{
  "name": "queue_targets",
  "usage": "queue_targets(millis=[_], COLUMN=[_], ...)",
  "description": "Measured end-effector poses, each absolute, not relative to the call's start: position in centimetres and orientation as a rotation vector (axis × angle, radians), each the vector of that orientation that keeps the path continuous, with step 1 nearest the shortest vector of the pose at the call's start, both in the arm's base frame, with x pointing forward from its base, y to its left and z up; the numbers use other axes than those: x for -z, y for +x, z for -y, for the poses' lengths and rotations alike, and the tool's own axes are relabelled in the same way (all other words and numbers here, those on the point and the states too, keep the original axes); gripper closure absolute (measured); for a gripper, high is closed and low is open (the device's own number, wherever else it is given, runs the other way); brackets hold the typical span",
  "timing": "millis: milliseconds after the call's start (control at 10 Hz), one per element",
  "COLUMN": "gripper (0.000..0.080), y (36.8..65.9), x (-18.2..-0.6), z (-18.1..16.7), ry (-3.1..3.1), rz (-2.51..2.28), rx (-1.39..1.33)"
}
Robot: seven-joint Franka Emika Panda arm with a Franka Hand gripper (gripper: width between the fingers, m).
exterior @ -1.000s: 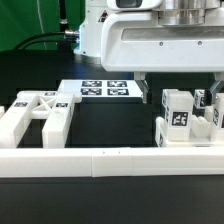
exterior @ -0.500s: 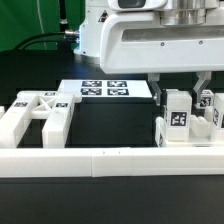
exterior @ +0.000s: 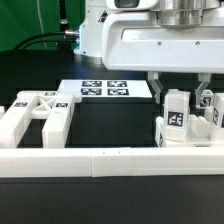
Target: Assemble chair
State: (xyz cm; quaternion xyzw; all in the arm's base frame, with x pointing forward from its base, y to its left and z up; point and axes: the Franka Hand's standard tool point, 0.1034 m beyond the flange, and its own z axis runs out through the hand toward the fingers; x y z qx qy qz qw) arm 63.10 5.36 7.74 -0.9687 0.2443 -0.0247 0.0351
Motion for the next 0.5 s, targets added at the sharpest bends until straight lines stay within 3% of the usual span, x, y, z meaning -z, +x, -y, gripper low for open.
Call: queue_targets(millis=[500], gripper=[0.0512], y=[63.28], x=[-7.64], z=[-5.63], ry=[-2.623], rz=[-1.532], rx=[0.071])
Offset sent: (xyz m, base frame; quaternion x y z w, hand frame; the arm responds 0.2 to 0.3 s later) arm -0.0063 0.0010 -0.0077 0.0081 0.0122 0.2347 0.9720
